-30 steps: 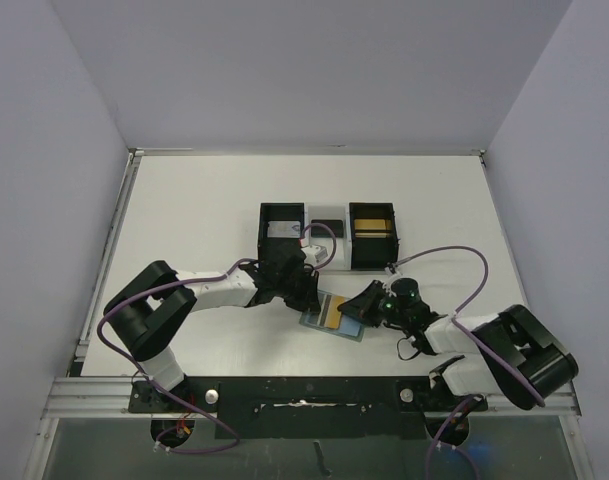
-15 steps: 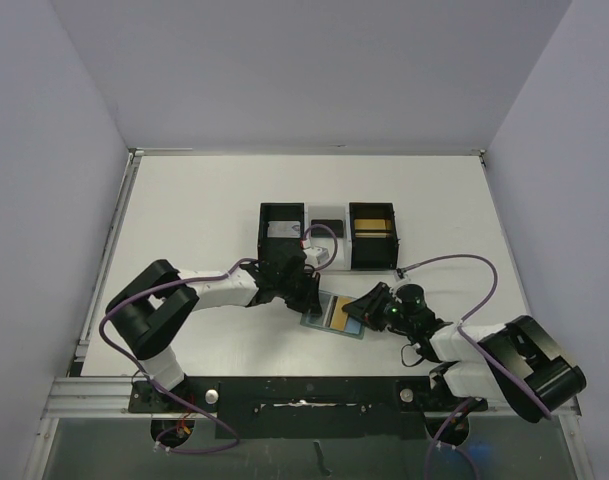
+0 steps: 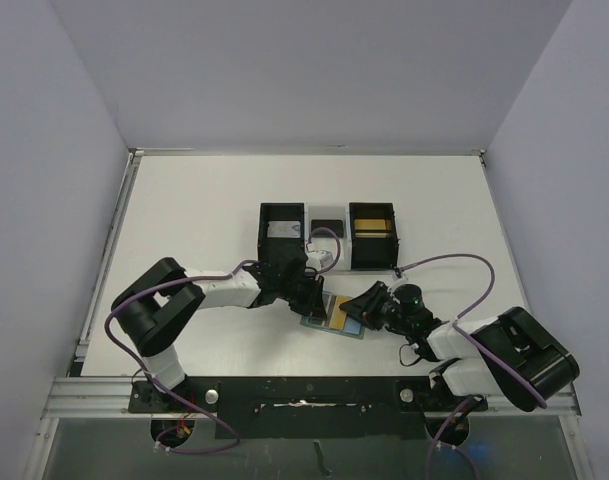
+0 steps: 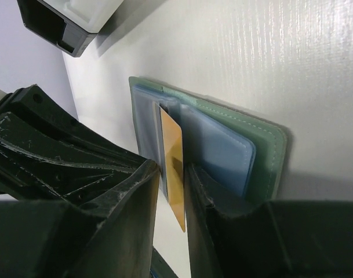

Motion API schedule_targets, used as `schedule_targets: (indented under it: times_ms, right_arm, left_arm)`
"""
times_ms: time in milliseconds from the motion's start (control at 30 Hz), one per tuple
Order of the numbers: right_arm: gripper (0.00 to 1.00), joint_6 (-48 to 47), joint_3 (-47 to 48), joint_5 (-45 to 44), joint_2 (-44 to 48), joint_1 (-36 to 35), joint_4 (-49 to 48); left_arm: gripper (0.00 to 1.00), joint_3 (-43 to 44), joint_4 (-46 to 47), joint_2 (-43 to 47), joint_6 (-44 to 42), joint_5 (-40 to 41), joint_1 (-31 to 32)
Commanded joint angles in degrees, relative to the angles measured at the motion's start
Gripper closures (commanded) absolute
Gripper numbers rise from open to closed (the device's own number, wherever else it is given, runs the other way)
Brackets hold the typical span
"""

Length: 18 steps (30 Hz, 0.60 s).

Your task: Take the credit cards out of the card holder

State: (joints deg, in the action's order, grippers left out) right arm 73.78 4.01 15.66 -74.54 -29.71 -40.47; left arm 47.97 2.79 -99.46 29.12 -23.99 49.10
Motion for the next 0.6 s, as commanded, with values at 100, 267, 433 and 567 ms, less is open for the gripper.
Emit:
schedule_targets:
  times_ms: [100, 267, 433, 567]
  right_arm:
    - [0.77, -2.29, 2.53, 3.01, -2.36, -0.58, -6.56]
    - [0.87, -3.29, 2.58, 4.89, -4.30, -0.56, -7.33]
    - [0.88, -4.61, 3.11, 5.44, -2.55, -0.60, -4.44]
    - [0.83, -5.22, 3.30, 3.62, 0.25, -1.12, -0.64]
  left_arm:
    - [1.00, -1.00, 2.57, -1.52, -0.91, -0.14, 0.59]
    - [1.00, -1.35, 1.90, -0.83, -0.91, 1.37, 0.63]
    - [1.00, -1.21, 1.61, -0.69, -0.57, 2.16, 0.64]
    - [1.00, -0.94, 1.44, -0.87, -0.65, 2.27, 0.58]
